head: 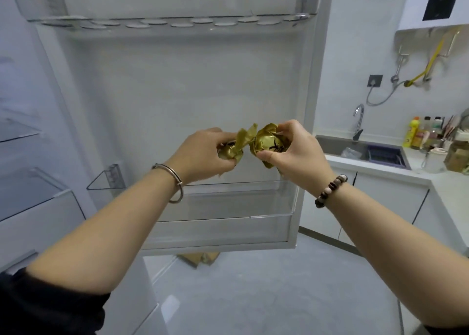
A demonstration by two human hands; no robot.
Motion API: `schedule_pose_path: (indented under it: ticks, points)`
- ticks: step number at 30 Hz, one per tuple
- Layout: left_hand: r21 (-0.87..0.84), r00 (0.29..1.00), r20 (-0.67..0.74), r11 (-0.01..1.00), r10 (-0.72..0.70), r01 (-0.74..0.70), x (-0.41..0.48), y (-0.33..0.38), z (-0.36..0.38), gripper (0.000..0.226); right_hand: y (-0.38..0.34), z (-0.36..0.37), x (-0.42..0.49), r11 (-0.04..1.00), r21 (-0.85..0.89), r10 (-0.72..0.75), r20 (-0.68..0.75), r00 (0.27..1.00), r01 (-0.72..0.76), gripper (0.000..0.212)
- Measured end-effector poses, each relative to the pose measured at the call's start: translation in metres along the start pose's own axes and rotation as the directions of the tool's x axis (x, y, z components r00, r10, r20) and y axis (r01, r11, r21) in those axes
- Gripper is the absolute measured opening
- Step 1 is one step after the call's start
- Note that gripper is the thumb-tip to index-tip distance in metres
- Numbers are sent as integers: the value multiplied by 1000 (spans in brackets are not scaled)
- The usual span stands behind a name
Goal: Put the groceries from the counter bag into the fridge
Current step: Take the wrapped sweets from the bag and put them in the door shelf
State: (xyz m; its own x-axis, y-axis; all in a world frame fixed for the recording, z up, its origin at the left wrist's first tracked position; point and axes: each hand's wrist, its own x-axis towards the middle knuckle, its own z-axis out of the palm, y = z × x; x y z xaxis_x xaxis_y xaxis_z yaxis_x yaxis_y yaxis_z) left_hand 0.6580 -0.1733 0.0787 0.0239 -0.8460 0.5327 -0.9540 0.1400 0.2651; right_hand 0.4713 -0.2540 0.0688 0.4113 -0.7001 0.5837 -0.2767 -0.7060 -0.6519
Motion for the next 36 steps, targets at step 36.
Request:
schedule_pose_path:
  ticks: [36]
  points:
    - [291, 719, 546, 902, -430, 318, 14, -25, 23, 51, 20, 57, 56, 700, -682, 444, 647, 620, 212, 65]
